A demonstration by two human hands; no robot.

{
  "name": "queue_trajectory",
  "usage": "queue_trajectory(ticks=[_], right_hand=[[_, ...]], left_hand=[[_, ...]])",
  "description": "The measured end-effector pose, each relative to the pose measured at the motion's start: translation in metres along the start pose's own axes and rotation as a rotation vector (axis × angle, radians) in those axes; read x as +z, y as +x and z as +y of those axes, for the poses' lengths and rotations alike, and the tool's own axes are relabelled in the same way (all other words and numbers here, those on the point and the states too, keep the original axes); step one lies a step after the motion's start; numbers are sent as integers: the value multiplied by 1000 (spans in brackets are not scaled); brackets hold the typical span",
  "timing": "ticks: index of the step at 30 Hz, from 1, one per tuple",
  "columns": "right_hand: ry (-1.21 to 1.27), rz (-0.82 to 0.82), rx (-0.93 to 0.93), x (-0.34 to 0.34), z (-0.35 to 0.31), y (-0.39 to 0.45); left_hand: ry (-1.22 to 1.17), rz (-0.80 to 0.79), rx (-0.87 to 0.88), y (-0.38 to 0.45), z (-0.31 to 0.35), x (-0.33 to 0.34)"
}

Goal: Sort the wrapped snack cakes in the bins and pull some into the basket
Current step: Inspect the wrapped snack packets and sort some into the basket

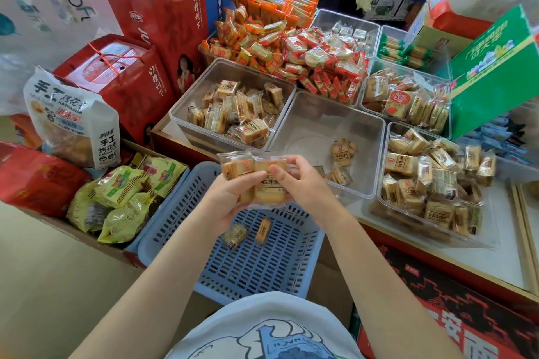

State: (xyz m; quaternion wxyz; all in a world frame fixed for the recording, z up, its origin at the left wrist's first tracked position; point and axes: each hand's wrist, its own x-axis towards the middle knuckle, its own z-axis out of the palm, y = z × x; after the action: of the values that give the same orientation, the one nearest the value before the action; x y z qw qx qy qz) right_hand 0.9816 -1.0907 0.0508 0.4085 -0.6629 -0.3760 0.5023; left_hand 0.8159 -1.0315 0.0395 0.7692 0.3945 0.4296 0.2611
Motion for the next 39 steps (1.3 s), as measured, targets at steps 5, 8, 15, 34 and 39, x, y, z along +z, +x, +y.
queue_trajectory(ticks=[5, 8, 15, 34, 39], right_hand=[[74, 101, 16, -6, 2, 1], [151, 56, 75, -10, 2, 1], [209, 111, 141, 1, -4, 0], [3, 35, 14, -7, -4, 0], [42, -17, 11, -12, -8, -2]], left_hand=[[72, -6, -27, 4, 1, 3], [170, -56, -36, 7, 2, -7], [265, -129, -48, 7, 8, -5], [382, -175, 45, 4, 7, -10], [351, -98, 31, 5, 6, -8]])
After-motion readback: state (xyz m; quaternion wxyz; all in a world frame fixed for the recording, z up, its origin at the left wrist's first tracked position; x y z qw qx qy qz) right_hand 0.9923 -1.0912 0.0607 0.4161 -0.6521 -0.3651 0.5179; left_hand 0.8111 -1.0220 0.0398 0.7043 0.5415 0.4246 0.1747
